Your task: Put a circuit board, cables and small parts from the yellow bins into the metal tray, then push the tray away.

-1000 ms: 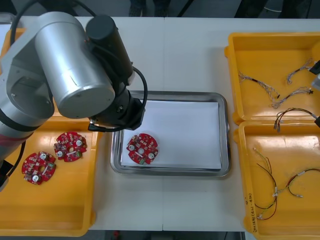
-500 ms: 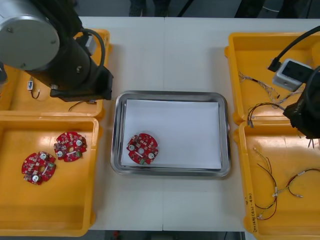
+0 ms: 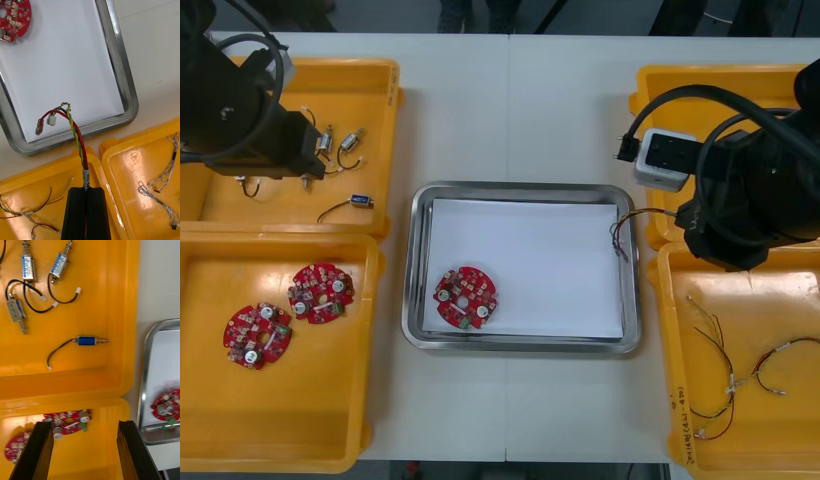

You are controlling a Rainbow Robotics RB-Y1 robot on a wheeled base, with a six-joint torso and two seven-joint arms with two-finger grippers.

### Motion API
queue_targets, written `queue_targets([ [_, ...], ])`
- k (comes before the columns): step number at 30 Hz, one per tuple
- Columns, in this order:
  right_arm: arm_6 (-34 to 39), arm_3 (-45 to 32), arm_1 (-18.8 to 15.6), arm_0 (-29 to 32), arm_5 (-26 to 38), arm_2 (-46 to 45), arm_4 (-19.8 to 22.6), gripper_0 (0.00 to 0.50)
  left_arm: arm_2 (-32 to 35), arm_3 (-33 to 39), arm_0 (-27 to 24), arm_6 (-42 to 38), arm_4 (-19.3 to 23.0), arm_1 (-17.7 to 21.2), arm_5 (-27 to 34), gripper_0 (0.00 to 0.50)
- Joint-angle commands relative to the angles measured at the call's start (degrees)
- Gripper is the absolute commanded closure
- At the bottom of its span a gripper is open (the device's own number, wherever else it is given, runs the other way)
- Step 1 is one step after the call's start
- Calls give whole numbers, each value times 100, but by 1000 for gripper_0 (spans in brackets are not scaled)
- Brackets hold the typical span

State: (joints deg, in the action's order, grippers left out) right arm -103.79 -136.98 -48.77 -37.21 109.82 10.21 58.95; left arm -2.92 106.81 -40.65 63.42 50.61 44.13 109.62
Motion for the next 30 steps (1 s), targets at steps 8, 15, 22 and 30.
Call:
queue_targets([
  [8, -27, 339, 825, -929, 18, 991, -322, 500, 151, -1347, -277, 1014, -746, 219, -221, 0],
  [15, -203, 497, 1176, -973, 18, 1422, -788, 500, 204, -2428, -602, 1840, -1054, 219, -740, 0],
  [22, -353, 664, 1467, -990, 18, 1914, -1219, 500, 204, -3535, -1051, 2464, -1264, 158, -1241, 0],
  [30, -564, 805, 1563, -973, 18, 2398, -1702, 500, 204, -4458, -1341, 2868, -1405, 79, -1953, 0],
])
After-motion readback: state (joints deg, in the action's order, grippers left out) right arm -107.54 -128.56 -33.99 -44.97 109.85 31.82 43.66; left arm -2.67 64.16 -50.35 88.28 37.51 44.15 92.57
